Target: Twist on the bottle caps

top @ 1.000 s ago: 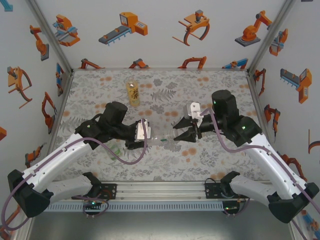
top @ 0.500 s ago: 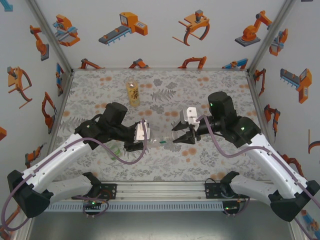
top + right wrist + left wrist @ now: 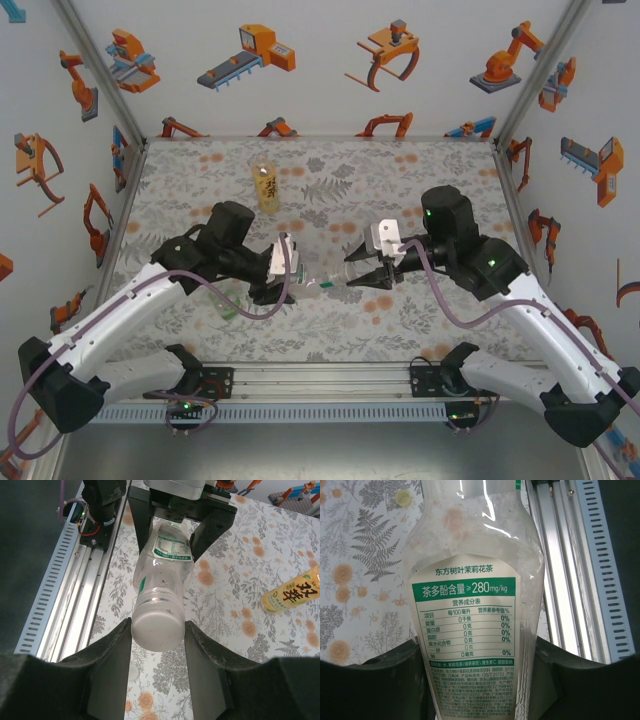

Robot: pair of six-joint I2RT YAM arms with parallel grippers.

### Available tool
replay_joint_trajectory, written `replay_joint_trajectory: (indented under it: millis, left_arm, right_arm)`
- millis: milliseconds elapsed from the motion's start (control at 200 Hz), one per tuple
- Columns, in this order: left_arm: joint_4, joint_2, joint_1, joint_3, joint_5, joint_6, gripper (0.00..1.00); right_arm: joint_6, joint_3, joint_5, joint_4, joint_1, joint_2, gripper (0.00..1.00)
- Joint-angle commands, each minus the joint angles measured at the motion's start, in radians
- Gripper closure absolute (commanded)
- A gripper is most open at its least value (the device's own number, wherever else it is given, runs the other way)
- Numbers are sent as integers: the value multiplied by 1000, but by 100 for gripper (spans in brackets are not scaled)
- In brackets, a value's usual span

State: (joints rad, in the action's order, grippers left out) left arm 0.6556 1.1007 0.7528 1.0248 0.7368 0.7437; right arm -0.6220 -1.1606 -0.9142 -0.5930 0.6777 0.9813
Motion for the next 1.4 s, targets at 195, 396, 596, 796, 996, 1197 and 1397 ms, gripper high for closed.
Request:
replay_joint_trajectory:
  millis: [195, 396, 596, 796, 996, 1197, 1397]
  left_arm:
    - [-73, -22, 0, 35, 72, -10, 100]
    - [-158, -75, 1, -13, -19, -28, 100]
    - [-193, -86, 2, -29, -85, -39, 100]
    - [-223, -94, 7, -38, -157, -54, 100]
    - [-263, -112, 15, -63, -210, -67, 100]
    - [-301, -115, 20, -74, -272, -84, 100]
    - [-317, -119, 20, -76, -329, -87, 100]
  right_arm:
    - [59, -13, -5, -27, 26, 43, 100]
    - [266, 50, 18, 105, 26, 33, 100]
    - [519, 130, 89, 264, 27, 11, 100]
    - [784, 173, 213, 335, 26, 15, 100]
    - [1137, 251, 318, 485, 26, 18, 100]
    - [1540, 289, 463, 485, 26, 43, 100]
    - [1844, 370, 533, 496, 26, 28, 100]
